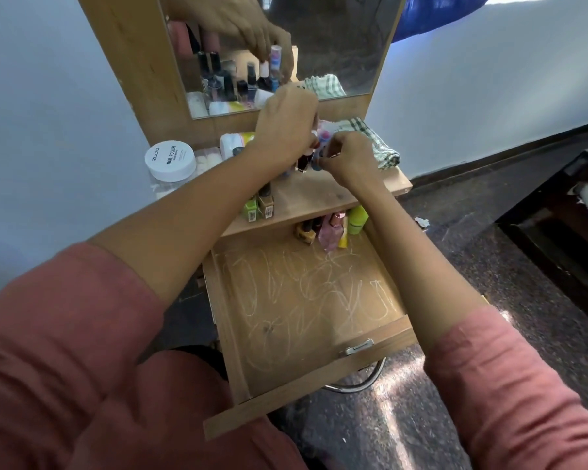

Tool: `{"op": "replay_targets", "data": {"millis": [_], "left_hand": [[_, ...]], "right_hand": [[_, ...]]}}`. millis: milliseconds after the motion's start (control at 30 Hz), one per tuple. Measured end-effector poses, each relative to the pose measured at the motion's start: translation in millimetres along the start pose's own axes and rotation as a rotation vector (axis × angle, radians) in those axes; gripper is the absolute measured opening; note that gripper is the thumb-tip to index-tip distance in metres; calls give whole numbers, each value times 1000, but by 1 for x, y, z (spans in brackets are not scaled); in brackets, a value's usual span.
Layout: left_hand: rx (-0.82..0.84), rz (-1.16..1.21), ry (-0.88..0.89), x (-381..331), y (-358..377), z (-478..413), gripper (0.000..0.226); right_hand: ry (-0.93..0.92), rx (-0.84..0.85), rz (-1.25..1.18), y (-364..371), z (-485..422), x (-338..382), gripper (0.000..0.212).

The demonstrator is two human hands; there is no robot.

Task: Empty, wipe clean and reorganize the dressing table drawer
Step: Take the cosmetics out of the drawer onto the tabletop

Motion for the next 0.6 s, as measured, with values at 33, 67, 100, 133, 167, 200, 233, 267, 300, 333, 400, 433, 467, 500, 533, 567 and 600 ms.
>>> {"op": "replay_targets", "data": {"millis": [33, 67, 100, 133, 167, 200, 233, 267, 300, 333, 400, 433, 467, 500, 533, 567, 600], "left_hand": [[4, -39, 6, 1, 1, -2, 24], [11, -82, 13, 1, 2, -4, 23], [18, -127, 20, 2, 3, -5, 23], [28, -174, 24, 2, 5, -6, 23], [40, -219, 22, 3, 6, -6, 23], [51, -256, 16, 4, 7, -6, 23], [56, -285, 11, 5, 8, -6, 22], [56, -307, 10, 6, 8, -6, 22], [54, -325, 9, 6, 8, -6, 21], [53, -338, 8, 7, 8, -6, 21], [56, -348, 7, 7, 8, -6, 20], [57, -346, 3, 8, 8, -6, 20], [56, -341, -2, 9, 8, -6, 20], [57, -334, -6, 9, 8, -6, 20], [56, -323, -8, 10, 7, -6, 21], [55, -312, -12, 10, 7, -6, 23], [51, -301, -14, 10, 7, -6, 24]], "right_hand": [[-5, 5, -4, 2, -1, 0, 10], [-7, 9, -6, 5, -3, 0, 13], [-3, 10, -3, 7, -4, -1, 15], [1, 10, 6, 9, -5, -2, 18], [3, 14, 16, 11, -6, -3, 20], [0, 21, 26, 13, -7, -4, 22], [0, 38, 37, 16, -7, -5, 21], [-4, 53, 44, 18, -8, -5, 19], [-5, 65, 47, 20, -8, -6, 17], [-4, 72, 46, 22, -9, -7, 16], [2, 79, 34, 25, -10, -8, 17], [8, 78, 18, 26, -10, -9, 18], [12, 77, 3, 27, -10, -10, 18], [16, 74, -6, 27, -9, -11, 18], [14, 66, -10, 27, -9, -12, 16], [13, 61, -13, 27, -9, -13, 11], [17, 57, -18, 26, -8, -14, 10]]}}
Point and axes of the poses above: each hand's wrist, its own z-axis away from the middle knuckle, its own y-axis out of the palm, x = y × z, the point moved 6 cm from there along -z, towards the middle knuckle, and after that the axes turned 5 degrees about z, right-handed, at the moved point
